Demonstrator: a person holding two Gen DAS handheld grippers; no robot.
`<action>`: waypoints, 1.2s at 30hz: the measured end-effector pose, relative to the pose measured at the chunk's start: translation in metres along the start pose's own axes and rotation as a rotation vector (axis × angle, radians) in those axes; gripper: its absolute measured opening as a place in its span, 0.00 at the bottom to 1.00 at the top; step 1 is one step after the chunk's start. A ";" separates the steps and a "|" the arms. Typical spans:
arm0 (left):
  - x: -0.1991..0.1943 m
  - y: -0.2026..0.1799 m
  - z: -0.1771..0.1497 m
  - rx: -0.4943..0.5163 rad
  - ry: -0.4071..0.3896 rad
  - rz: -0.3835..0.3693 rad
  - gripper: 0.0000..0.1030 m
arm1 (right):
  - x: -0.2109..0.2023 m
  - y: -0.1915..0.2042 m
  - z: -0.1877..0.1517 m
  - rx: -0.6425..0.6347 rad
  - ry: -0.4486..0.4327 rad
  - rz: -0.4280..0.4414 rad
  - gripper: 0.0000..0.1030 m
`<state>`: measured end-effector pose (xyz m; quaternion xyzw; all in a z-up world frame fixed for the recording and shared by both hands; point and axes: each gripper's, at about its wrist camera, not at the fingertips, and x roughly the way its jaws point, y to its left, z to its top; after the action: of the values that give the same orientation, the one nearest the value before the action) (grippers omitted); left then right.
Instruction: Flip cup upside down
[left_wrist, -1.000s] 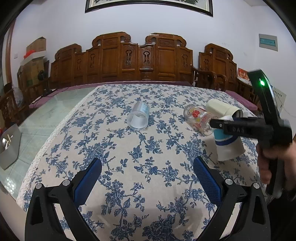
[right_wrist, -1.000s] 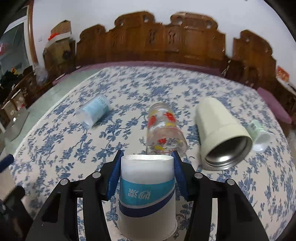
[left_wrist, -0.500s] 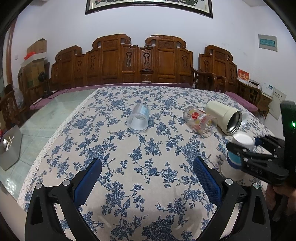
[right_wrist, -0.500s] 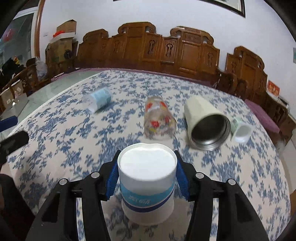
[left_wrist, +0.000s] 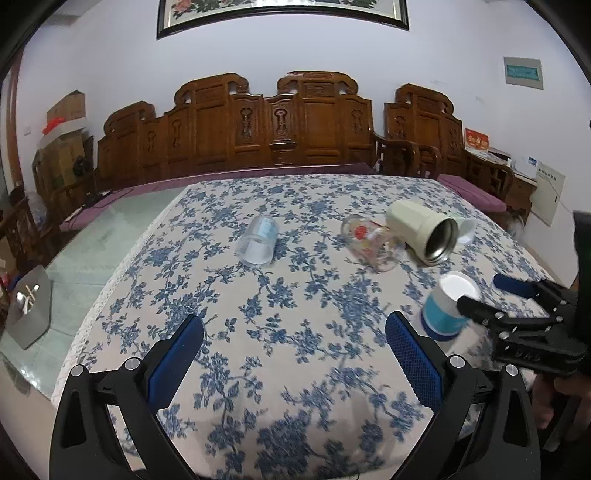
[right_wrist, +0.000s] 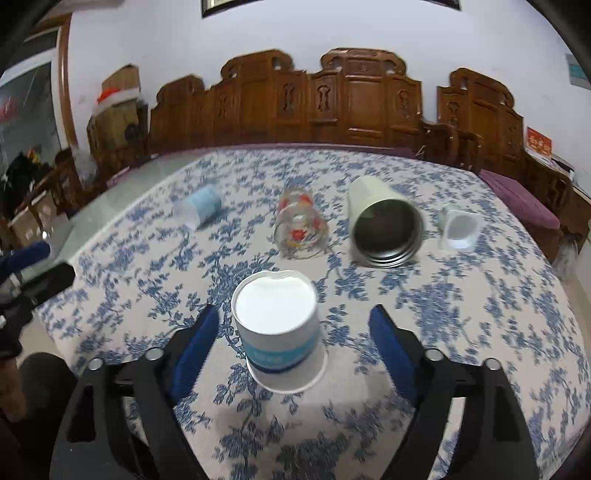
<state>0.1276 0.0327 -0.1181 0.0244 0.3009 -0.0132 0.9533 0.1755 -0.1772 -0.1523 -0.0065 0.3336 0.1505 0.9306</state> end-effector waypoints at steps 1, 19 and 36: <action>-0.006 -0.004 0.000 0.006 0.004 0.001 0.92 | -0.009 -0.003 0.001 0.010 -0.011 0.000 0.89; -0.107 -0.040 0.016 0.008 -0.049 0.005 0.92 | -0.169 -0.012 0.005 0.054 -0.197 -0.027 0.97; -0.138 -0.046 0.017 0.000 -0.114 0.040 0.92 | -0.188 -0.007 -0.002 0.067 -0.226 -0.040 0.97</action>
<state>0.0226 -0.0131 -0.0263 0.0296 0.2453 0.0044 0.9690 0.0383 -0.2364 -0.0373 0.0349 0.2312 0.1205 0.9648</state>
